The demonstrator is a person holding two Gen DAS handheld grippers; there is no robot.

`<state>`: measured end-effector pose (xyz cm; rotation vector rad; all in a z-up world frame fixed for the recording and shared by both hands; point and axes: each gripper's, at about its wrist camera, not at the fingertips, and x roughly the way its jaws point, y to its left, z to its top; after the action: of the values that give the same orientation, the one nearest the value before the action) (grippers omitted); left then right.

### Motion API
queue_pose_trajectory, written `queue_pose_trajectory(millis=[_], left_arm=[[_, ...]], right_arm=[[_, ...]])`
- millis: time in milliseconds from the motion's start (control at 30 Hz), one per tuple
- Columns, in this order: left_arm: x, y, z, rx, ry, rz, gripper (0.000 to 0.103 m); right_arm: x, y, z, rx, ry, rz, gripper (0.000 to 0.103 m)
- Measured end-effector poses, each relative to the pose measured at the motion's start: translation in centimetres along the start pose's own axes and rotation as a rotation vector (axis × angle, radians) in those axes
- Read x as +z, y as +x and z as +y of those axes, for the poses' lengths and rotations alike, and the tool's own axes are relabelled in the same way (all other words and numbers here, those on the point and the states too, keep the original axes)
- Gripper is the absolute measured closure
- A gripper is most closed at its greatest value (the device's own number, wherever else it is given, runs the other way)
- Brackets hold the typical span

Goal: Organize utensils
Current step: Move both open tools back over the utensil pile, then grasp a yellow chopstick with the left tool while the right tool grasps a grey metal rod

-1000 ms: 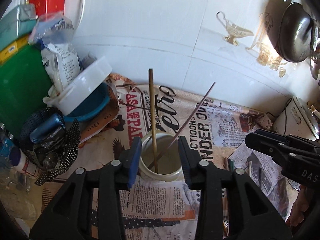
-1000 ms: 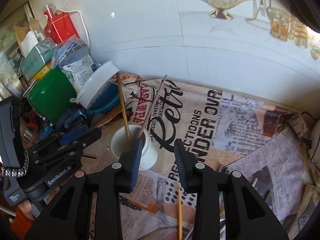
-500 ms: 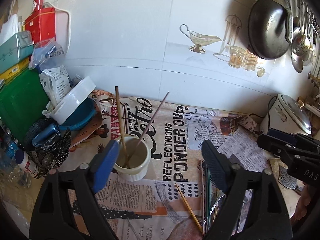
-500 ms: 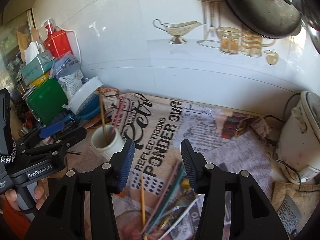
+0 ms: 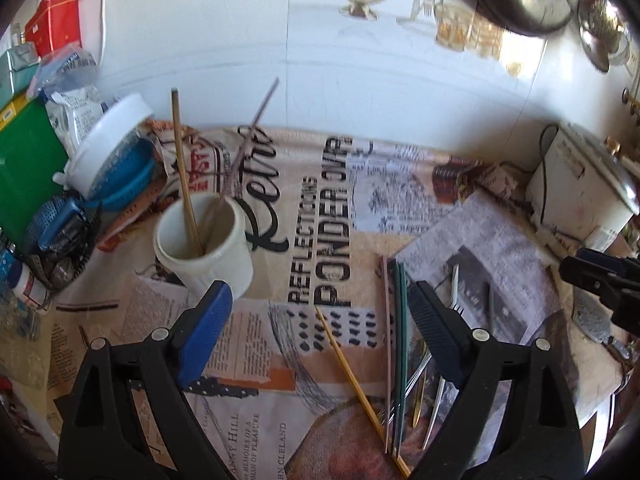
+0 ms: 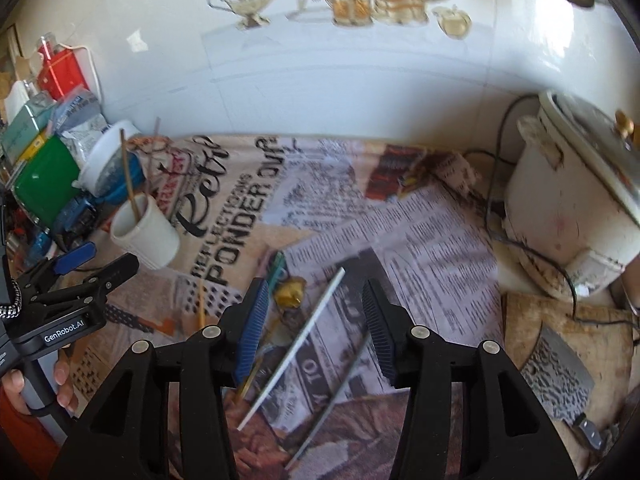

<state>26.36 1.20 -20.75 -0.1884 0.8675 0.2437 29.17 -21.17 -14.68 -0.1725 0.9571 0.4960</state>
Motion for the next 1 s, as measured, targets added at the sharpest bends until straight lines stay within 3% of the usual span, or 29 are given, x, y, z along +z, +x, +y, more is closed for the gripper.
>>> queue_pose_trajectory(millis=[400,567,767,1000], left_arm=[[-4.7,6.9,-1.4,0.019,0.031,0.201,0.014],[-5.6,8.6,-1.8,0.008,0.032,0.265,0.033],[-6.5,9.6,-1.8,-0.044,0.011,0.333,0.059],[-6.7,10.0,-2.2,-0.093,-0.005,0.336,0.079]], right_arm=[[-4.9,5.9,-3.5,0.009,0.109,0.22,0.058],[-6.8,8.0,-4.1,0.035,0.15,0.298,0.058],[-7.2,9.1,-3.2,0.065,0.131,0.325,0.058],[-7.6,10.4,-3.0,0.062,0.106,0.348,0.072]])
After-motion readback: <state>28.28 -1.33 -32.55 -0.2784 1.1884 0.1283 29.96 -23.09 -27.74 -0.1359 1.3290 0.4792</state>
